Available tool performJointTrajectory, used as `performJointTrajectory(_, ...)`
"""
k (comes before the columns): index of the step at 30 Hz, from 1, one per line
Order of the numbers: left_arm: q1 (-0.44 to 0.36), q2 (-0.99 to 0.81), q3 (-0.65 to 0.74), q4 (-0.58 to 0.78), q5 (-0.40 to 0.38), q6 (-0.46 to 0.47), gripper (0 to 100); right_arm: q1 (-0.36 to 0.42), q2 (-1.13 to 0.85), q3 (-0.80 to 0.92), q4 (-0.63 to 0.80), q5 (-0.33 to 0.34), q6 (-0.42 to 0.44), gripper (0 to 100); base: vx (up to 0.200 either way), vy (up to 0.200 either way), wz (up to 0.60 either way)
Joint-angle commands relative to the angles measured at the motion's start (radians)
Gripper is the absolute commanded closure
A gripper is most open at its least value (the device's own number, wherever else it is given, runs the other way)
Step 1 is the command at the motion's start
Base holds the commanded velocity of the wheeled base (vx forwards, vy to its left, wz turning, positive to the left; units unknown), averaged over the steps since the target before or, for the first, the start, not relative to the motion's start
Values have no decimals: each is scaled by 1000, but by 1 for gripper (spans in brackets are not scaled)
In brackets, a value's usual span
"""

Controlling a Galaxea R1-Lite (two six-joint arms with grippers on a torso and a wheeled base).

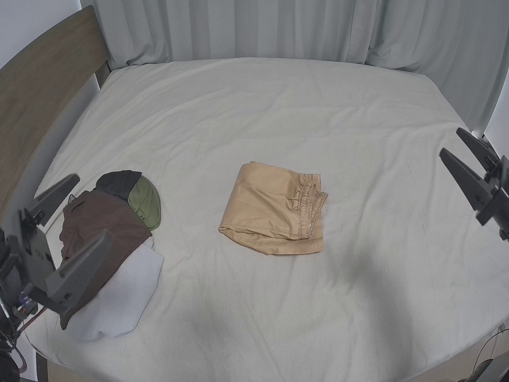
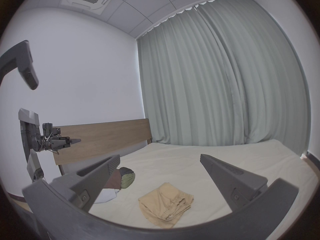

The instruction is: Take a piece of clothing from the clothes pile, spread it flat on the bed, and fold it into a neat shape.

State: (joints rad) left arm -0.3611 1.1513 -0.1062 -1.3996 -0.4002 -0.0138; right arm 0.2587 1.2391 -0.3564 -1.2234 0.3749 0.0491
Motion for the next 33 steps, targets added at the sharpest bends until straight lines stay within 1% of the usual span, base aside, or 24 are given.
performJointTrajectory(1,51,-292,31,211,3,3,0,-67,-221,132,4,-1,-48,0,0,0,0)
performJointTrajectory(3,91,-413,6,384,3,3,0,-102,-293,174,4,-1,-49,0,0,0,0)
performJointTrajectory(5,116,-481,-17,493,3,2,0,-125,-334,194,4,1,-51,0,0,0,0)
performJointTrajectory(6,139,-550,-47,603,3,2,0,-139,-377,211,4,1,-51,0,0,0,0)
performJointTrajectory(7,151,-596,-69,679,3,0,0,-142,-406,223,5,2,-51,0,0,0,0)
performJointTrajectory(8,159,-627,-83,732,3,0,0,-144,-426,235,7,2,-51,0,0,0,0)
performJointTrajectory(10,159,-627,-83,732,3,0,0,-144,-426,235,7,2,-51,0,0,0,0)
performJointTrajectory(11,174,-743,-136,942,6,-3,0,-145,-527,269,47,2,-51,0,0,0,0)
performJointTrajectory(13,185,-806,-155,1048,14,-5,0,-145,-616,272,107,4,-51,0,0,0,0)
performJointTrajectory(16,194,-863,-147,1113,32,-5,0,-154,-753,280,236,1,-52,0,0,0,0)
performJointTrajectory(17,194,-867,-145,1116,32,-5,0,-157,-770,281,251,1,-52,0,0,0,0)
performJointTrajectory(18,194,-894,-136,1131,38,-6,0,-180,-842,283,329,2,-63,0,0,0,0)
performJointTrajectory(20,192,-918,-122,1150,44,-9,0,-202,-940,283,426,9,-74,0,0,0,0)
performJointTrajectory(23,191,-952,-106,1168,46,-18,0,-202,-1046,292,527,9,-77,0,0,0,0)
performJointTrajectory(24,191,-952,-106,1168,46,-18,0,-202,-1046,292,527,9,-77,0,0,0,0)
performJointTrajectory(25,191,-986,-83,1183,44,-28,0,-204,-1104,309,582,6,-75,0,0,0,0)
performJointTrajectory(28,192,-1019,-55,1211,46,-29,0,-213,-1182,347,660,1,-77,0,0,0,0)
performJointTrajectory(30,195,-1058,-21,1235,50,-29,0,-253,-1239,356,822,-1,-77,0,0,0,0)
performJointTrajectory(31,195,-1058,-4,1234,55,-28,0,-254,-1239,356,881,-5,-77,0,0,0,0)
performJointTrajectory(32,195,-1058,16,1229,70,-28,0,-253,-1239,356,924,-28,-75,0,0,0,0)
performJointTrajectory(33,195,-1058,31,1228,93,-25,0,-253,-1239,356,963,-76,-74,0,0,0,0)
